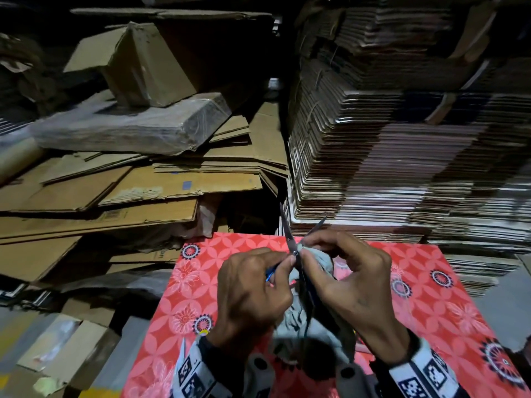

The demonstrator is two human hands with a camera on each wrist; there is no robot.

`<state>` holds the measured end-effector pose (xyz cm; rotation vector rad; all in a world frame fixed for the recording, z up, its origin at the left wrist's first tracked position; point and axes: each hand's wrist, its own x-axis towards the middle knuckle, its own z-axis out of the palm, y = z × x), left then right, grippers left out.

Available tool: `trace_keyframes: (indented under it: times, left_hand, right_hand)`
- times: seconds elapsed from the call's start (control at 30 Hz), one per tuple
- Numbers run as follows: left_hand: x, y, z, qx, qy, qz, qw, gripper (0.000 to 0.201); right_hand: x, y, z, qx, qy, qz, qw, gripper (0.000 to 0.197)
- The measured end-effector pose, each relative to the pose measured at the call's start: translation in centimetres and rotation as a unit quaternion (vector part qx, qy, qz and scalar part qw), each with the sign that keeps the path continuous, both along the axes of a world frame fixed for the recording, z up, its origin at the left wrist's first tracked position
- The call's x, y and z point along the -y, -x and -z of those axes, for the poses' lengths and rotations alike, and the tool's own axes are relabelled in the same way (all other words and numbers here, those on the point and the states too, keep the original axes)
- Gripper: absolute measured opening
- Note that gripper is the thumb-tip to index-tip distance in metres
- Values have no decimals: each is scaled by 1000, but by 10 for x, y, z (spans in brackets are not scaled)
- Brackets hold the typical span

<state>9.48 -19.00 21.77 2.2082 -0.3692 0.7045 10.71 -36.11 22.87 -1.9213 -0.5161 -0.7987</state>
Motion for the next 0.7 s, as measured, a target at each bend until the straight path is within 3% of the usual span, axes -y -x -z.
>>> trace_keyframes:
  times: [0.23, 0.47, 0.7]
  left_hand:
    - [-1, 1, -2, 29, -33, 2, 999, 15]
    - [-5, -1, 10, 11, -9, -21, 1000, 21]
    - [-5, -3, 10, -29, 48, -1, 998, 24]
  right_hand:
    - [-6, -2, -4, -36, -91, -10, 995, 28]
    - [-6, 5, 13, -3, 9, 8, 1000, 27]
    - [4, 1, -4, -30, -36, -18, 999, 31]
